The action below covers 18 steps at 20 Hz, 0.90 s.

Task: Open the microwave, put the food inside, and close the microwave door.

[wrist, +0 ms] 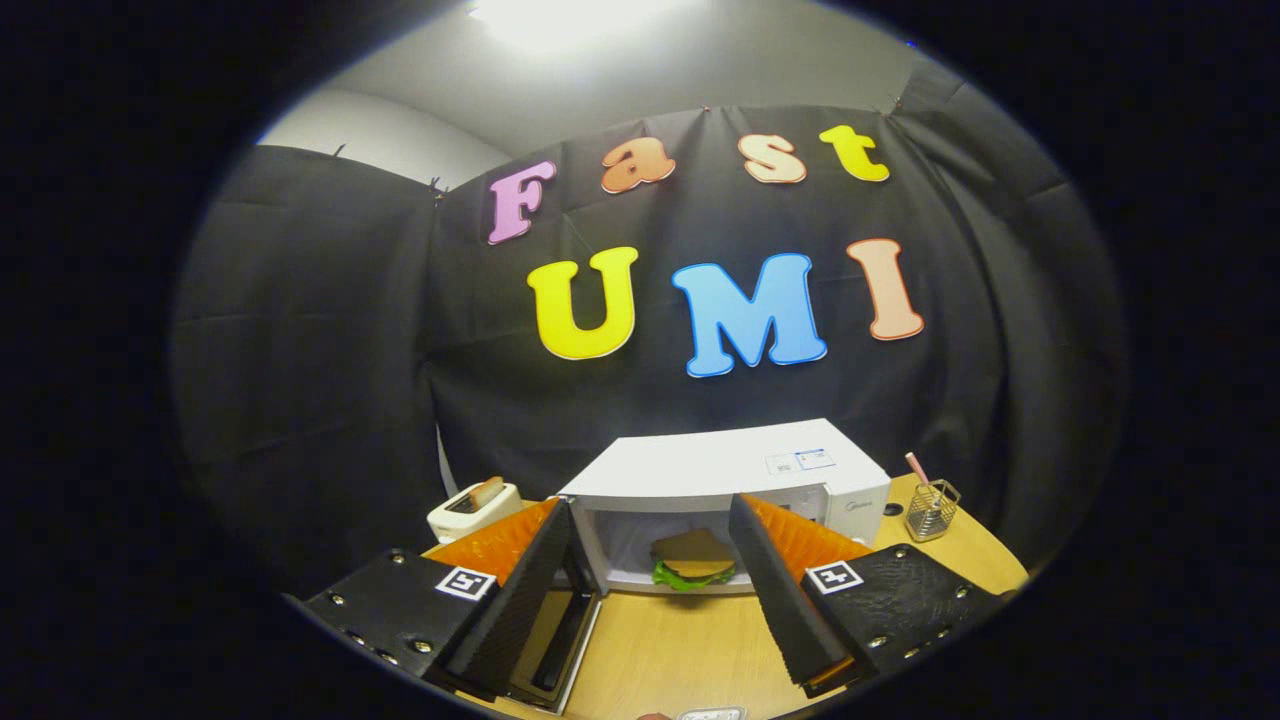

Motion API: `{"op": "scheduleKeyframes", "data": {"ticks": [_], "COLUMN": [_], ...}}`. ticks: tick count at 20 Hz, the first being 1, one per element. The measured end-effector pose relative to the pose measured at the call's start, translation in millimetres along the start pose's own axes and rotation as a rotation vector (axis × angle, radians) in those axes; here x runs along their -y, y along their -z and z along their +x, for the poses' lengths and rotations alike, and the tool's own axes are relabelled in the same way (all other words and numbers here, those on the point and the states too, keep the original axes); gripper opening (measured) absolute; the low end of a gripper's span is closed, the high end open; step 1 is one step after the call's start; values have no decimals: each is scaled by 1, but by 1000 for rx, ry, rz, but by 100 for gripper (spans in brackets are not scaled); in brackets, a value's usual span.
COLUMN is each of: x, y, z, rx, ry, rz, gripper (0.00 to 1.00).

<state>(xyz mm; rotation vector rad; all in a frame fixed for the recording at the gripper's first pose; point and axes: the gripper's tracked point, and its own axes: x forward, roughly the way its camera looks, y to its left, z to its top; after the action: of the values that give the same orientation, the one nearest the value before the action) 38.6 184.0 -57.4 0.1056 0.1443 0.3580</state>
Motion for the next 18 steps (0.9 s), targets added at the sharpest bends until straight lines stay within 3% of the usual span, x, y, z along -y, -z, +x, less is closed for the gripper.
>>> {"op": "scheduleKeyframes", "data": {"ticks": [4, 6, 9, 11, 18], "x": [-47, -68, -97, -122, -189], "y": [7, 11, 11, 16, 49], "z": [-6, -10, -15, -20, -30], "rx": [-5, -9, -2, -16, -108], "ry": [-119, -169, -231, -304, -478], "rz": [-40, -59, -66, -67, -87], "gripper": [97, 89, 46, 31, 31]}}
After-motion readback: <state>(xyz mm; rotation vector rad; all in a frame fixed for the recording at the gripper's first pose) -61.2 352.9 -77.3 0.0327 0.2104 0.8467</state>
